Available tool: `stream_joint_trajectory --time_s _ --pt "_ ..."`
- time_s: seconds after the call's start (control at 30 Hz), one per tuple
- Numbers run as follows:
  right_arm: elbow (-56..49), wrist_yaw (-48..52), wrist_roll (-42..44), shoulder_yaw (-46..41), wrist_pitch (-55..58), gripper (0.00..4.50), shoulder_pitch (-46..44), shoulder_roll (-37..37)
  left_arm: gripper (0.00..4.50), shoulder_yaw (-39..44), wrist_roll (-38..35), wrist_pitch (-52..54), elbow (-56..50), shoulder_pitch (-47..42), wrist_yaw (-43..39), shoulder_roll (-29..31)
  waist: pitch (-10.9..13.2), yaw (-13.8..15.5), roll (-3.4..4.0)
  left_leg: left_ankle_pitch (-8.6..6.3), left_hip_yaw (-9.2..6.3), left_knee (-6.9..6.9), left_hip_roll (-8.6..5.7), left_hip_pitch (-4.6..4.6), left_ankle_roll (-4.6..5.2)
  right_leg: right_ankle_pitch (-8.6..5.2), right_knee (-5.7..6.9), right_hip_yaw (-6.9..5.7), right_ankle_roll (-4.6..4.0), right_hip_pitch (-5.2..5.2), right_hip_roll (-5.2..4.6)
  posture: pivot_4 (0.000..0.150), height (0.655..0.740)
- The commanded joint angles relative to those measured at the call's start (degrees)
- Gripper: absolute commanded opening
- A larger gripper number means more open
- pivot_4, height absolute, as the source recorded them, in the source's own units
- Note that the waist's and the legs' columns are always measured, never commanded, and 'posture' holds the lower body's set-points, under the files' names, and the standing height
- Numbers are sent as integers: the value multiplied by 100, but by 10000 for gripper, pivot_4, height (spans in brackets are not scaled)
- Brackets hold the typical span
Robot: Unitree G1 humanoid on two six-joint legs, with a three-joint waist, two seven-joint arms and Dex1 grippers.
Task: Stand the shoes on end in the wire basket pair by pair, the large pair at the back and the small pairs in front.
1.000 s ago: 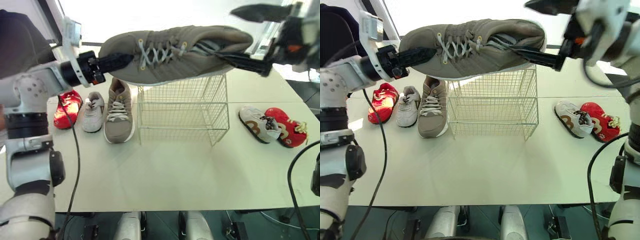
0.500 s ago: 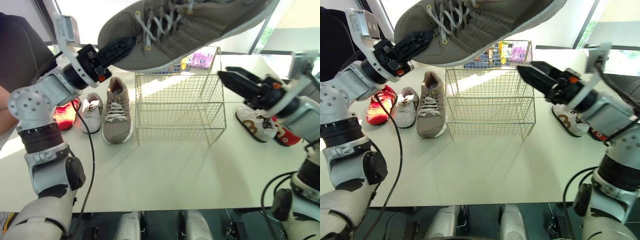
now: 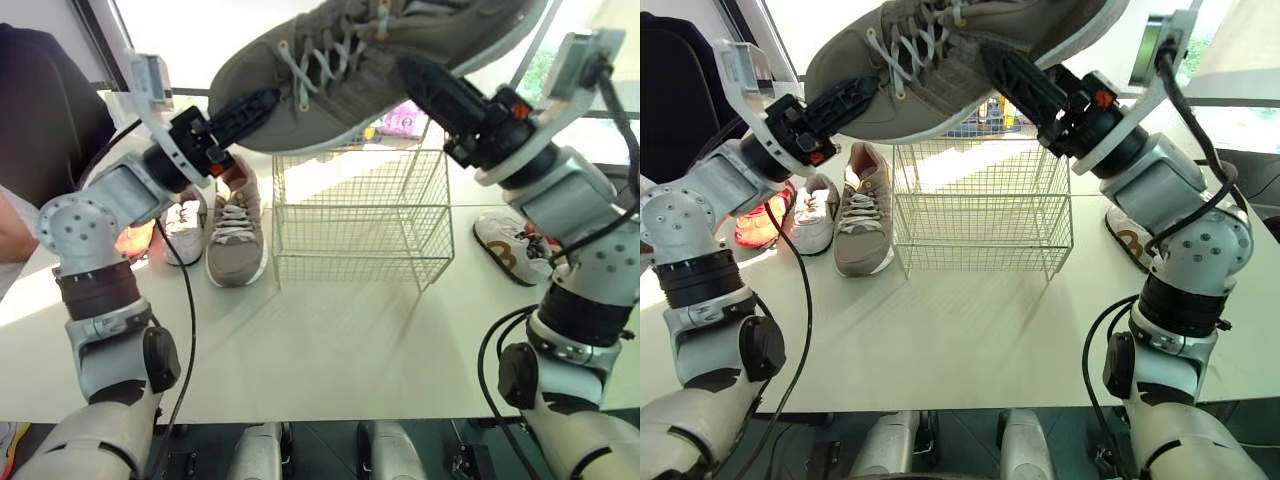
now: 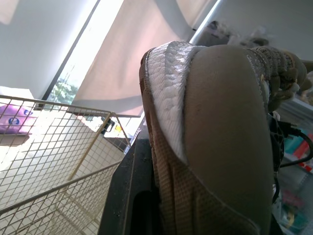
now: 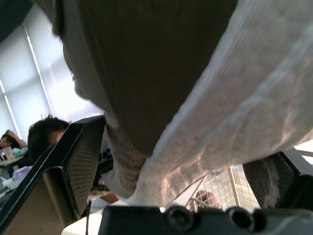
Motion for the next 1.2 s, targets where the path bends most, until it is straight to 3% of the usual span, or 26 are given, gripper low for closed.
stream_joint_trajectory --time_s 0.03,0.2,0.27,0.4,0.57,0.67,0.73,0.83,1.07,1.2 --pt "-25 -53 213 18 -238 42127 -280 131 5258 -18 -106 -225 -293 15 -12 20 0 1 0 0 0 0 0 0 0 0 0 0 0 0 0 1500 7400" --pt "74 -150 314 77 -303 23033 -405 305 5258 -243 144 -544 -475 181 -92 38 0 13 0 0 1 0 0 -2 0 0 -2 0 0 0 0 1500 7400" --pt "83 -194 374 87 -308 19226 -437 350 5258 -402 264 -635 -619 276 -165 82 0 9 0 0 1 0 0 -2 0 0 -4 0 0 0 0 1500 7400" --pt "159 -224 392 115 -258 18797 -551 253 5258 -534 147 -389 -699 318 -157 247 0 -1 0 0 1 -3 0 -1 0 0 -5 0 -1 0 0 1500 7400" --pt "635 283 170 146 -130 18797 -998 -321 29546 -513 -20 -146 -680 226 -343 661 1 10 1 -1 0 -4 0 -4 -1 -5 -10 -1 -9 -2 0 1500 7400" --pt "1421 1363 -506 418 -294 18797 -1488 -1131 44417 -601 218 -246 -691 333 -677 1106 2 1 2 -1 3 -12 0 -8 -1 -10 -32 -1 -19 -2 0 1500 7400" --pt "2413 2501 -1421 866 -788 18797 -2033 -1865 44417 -673 460 -412 -729 473 -964 1447 10 -9 14 -1 10 -14 0 -9 0 -11 -42 0 -21 -4 0 1500 7400" --pt "3694 3693 -2499 1471 -1621 18797 -2753 -2374 44417 -700 582 -547 -769 594 -1117 1614 12 5 10 -3 13 -20 1 -11 -3 -13 -62 1 -25 -5 1 1500 7400" --pt "6368 5398 -4490 2293 -3557 18797 -4265 -2508 44417 -646 626 -702 -1098 874 -1080 1551 18 -53 17 -2 26 -30 4 -36 -5 -9 -56 6 -19 -42 -1 1500 7400" --pt "7528 5637 -5385 2558 -4622 18797 -4672 -2349 44417 -614 602 -782 -1251 1002 -992 1497 22 -45 15 -1 31 -32 4 -45 -6 1 -53 7 0 -54 -1 1500 7400"
